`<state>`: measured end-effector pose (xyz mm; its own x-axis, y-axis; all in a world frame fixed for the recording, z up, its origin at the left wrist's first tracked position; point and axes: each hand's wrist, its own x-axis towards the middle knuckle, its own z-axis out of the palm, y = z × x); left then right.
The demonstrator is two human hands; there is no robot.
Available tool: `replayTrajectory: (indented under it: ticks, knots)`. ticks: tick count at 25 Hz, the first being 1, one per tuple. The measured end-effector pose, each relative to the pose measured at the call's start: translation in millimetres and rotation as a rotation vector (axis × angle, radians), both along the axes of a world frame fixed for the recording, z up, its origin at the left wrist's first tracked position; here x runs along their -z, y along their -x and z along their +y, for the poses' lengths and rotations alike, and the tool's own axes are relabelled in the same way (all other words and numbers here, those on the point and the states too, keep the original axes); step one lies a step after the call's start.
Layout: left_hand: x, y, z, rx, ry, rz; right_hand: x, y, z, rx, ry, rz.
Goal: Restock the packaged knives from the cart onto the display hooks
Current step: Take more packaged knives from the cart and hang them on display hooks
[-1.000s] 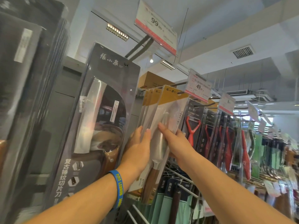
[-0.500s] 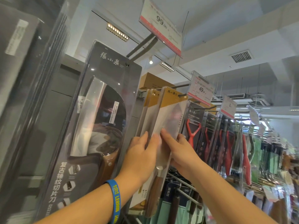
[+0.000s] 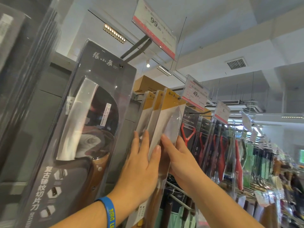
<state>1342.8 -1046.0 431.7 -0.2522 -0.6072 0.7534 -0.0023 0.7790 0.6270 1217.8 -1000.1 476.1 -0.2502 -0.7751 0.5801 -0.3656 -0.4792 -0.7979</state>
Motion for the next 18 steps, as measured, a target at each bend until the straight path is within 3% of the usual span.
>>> replayTrajectory:
  ticks: [4,7,12,18]
  knots:
    - [4.4,1.3,-3.1,-0.020,0.085,-0.020,3.2,0.8,4.5,-0.021,0.114,0.050]
    - [1.6,0.1,-3.1,-0.018,0.072,-0.007,0.5,7.7,6.4,0.005,0.065,0.004]
    - [-23.5,-8.6,-20.4,0.023,-0.197,0.122,-29.6,30.0,-6.2,-0.007,-0.086,-0.412]
    - [-40.5,-7.5,-31.3,0.192,-0.434,0.243,-45.1,27.3,-31.1,-0.159,-0.184,-0.541]
